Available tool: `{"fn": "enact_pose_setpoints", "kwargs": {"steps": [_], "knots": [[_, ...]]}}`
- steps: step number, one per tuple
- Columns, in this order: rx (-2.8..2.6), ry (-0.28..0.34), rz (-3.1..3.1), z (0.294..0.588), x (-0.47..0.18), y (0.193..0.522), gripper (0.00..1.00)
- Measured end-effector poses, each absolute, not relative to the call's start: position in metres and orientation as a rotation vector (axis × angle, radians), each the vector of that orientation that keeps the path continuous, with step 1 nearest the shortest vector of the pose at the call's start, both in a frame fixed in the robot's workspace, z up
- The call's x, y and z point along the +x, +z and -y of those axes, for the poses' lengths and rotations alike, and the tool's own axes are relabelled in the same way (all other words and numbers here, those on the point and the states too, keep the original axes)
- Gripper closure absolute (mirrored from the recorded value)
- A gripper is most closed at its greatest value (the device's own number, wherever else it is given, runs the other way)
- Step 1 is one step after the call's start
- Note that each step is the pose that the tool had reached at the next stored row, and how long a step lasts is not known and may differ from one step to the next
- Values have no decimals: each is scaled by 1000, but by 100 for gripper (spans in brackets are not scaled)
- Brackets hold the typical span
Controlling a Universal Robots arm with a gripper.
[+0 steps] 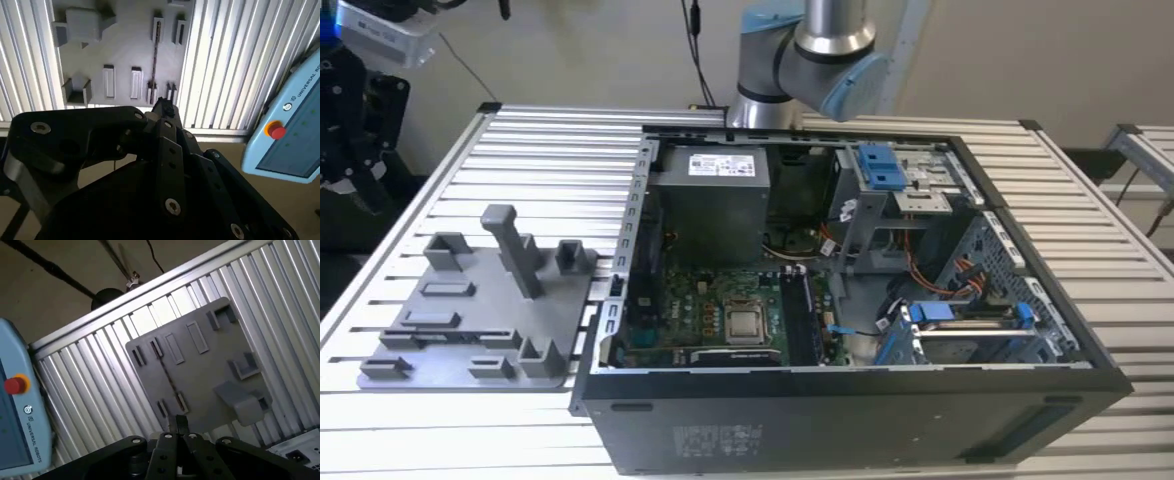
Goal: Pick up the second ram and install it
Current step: 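Pick up the second ram and move it above second insertion slot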
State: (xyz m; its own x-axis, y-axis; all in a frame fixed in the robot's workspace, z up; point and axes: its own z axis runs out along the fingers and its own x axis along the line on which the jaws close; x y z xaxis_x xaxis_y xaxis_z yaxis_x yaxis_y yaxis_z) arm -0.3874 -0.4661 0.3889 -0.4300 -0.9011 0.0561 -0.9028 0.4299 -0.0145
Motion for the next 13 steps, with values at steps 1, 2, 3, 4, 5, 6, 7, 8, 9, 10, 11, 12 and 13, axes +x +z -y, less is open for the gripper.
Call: {"fn": "enact_pose_setpoints", "kwargs": {"steps": [1, 2, 3, 4, 5, 6, 7, 8, 9, 10, 11, 12, 13], "knots": [[1679, 67, 2607, 466, -387, 389, 89], [1702, 69, 2592, 466, -387, 389, 89], [1725, 71, 2576, 466, -388, 389, 89], [1748, 73, 2561, 466, -388, 389, 89], [1771, 74, 2545, 466, -388, 389, 89], [1794, 75, 2529, 466, -387, 389, 89], [1817, 76, 2513, 466, -388, 388, 89], [1835, 76, 2500, 466, -387, 388, 89], [1853, 76, 2488, 466, -388, 388, 89], [1868, 77, 2477, 466, -388, 388, 89], [1879, 77, 2468, 466, -388, 388, 89], [1888, 77, 2462, 466, -387, 387, 89], [1898, 78, 2455, 466, -387, 387, 89]]}}
